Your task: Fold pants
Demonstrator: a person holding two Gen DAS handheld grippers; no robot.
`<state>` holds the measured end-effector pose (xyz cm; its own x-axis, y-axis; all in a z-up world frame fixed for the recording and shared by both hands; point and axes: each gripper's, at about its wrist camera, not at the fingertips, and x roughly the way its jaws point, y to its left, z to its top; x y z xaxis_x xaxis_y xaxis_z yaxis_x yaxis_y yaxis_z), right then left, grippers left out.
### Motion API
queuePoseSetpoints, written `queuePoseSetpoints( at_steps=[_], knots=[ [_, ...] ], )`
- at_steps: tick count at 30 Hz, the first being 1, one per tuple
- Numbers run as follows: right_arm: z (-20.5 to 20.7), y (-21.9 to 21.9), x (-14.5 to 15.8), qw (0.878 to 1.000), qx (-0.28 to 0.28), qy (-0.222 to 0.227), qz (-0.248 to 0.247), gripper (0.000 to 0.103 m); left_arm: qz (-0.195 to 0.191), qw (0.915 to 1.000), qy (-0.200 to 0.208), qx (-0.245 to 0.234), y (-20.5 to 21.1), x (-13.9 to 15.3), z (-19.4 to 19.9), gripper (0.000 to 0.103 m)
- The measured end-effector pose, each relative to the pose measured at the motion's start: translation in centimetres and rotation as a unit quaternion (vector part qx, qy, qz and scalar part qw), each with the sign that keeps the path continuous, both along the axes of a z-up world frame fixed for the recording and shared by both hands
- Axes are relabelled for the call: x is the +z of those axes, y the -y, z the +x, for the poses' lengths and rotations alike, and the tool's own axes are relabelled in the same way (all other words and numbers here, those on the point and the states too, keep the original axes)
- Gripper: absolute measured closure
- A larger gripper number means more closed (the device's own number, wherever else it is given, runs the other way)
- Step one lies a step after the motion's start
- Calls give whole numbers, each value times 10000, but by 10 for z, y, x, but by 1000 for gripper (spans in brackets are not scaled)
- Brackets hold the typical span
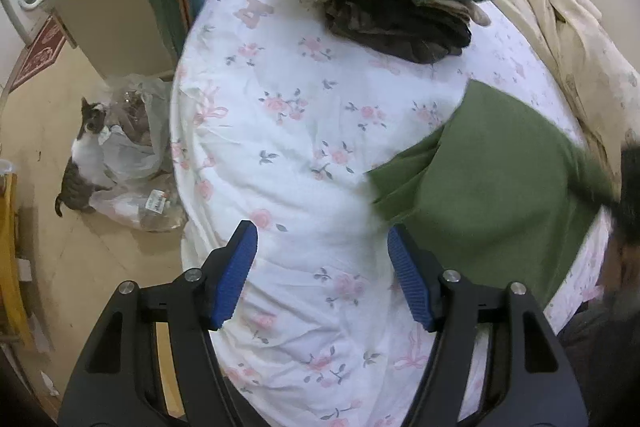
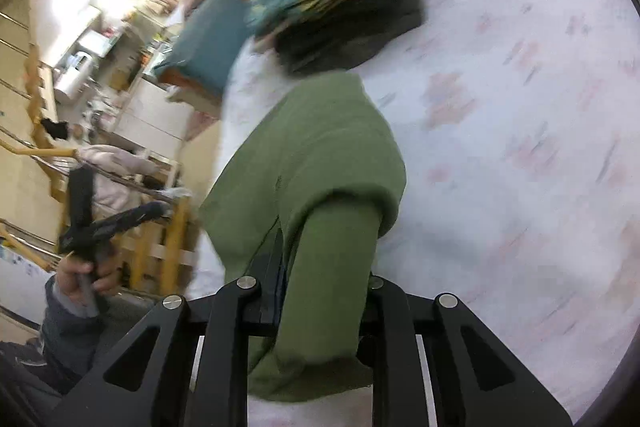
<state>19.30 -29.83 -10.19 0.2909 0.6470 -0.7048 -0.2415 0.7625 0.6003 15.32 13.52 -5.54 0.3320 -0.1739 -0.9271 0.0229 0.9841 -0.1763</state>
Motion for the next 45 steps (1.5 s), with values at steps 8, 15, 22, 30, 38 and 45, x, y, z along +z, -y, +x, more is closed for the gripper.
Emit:
queuePoseSetpoints(
  at_steps=[8, 15, 22, 30, 38, 45],
  knots=[
    [79, 59, -49, 9942, -205, -907, -537, 56, -212, 9991, -239, -271, 34, -17, 14, 38],
    [8, 128, -48, 9727, -2082, -977, 319, 14, -595, 9962, -147, -616, 89, -10, 73, 17],
    [-35, 94, -80, 9617, -2241, -1149, 1079, 8, -310, 9791, -568, -1928, 180, -63, 137, 14],
    [-33, 55, -114, 9623, -2046, -1048, 1453, 14, -802, 9687, -1040, -2105, 175, -121, 144, 12],
    [-30, 25, -102, 9695, -1931, -639, 1369, 85, -1290, 9632, -691, -2254, 183, -113, 119, 87],
    [3, 19, -8, 9828, -1314, 363, 1248, 90, -1656, 9586, 337, -2290, 160, -28, 98, 95]
  ],
)
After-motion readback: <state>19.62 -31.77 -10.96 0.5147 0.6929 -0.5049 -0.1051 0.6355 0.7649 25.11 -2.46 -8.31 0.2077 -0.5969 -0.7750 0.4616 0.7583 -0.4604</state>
